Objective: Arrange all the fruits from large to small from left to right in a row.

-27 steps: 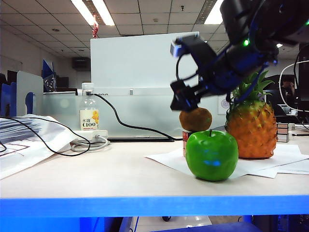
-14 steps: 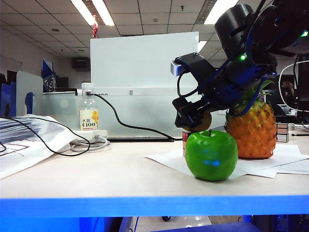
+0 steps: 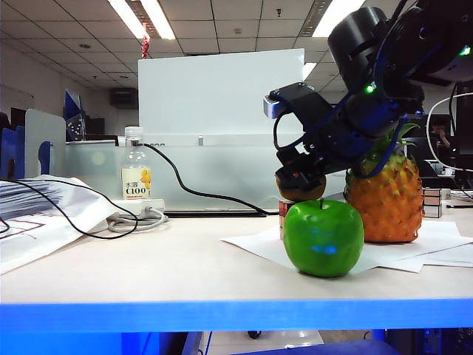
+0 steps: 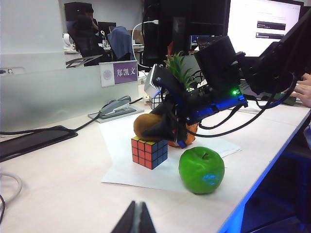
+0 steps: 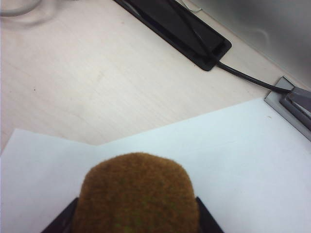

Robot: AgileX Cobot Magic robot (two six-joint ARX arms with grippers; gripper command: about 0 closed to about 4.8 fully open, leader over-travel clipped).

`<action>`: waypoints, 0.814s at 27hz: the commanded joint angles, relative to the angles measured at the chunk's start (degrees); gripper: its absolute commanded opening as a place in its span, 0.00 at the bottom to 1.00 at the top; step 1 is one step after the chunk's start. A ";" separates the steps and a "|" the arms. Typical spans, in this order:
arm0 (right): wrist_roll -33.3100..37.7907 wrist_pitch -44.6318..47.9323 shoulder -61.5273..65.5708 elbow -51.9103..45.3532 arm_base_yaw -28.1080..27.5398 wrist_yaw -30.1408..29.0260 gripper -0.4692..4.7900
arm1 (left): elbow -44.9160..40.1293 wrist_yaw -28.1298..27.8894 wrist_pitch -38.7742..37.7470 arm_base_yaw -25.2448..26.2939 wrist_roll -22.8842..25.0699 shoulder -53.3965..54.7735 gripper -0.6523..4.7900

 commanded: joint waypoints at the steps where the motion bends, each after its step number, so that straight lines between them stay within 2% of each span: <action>1: 0.48 -0.94 -1.62 0.13 0.04 0.37 0.08 | 0.07 -0.20 0.87 0.04 0.24 -0.09 0.11; 4: 1.36 -4.17 -8.41 0.11 0.26 0.24 0.08 | 0.07 -0.17 0.85 0.04 0.24 -0.09 0.11; 7: 5.03 -11.93 -20.33 -0.13 0.42 -3.39 0.08 | 0.07 -0.17 0.87 0.04 0.24 -0.09 0.11; 10: 7.80 -20.26 -31.80 -2.73 0.42 -4.07 0.08 | 0.07 -0.15 0.90 0.04 0.24 -0.09 0.11; 11: 8.90 -22.60 -35.74 -4.87 0.42 -1.66 0.08 | 0.07 -0.15 0.90 0.04 0.24 -0.09 0.11; 13: 10.71 -25.07 -42.05 -10.32 0.42 7.37 0.08 | 0.07 -0.13 0.92 0.04 0.24 -0.09 0.11; 15: 14.62 -25.24 -46.49 -16.06 0.42 12.04 0.08 | 0.07 0.00 0.90 0.02 0.22 -0.09 0.11; 17: 16.59 -23.91 -47.87 -21.14 0.39 12.87 0.08 | 0.07 0.02 0.90 0.02 0.22 -0.09 0.11; 20: 18.18 -18.84 -45.07 -26.73 0.26 17.94 0.08 | 0.07 -0.02 0.92 0.02 0.20 -0.09 0.11; 22: 19.12 -16.24 -41.20 -28.94 0.26 17.92 0.08 | 0.07 -0.17 0.92 0.02 0.22 -0.09 0.11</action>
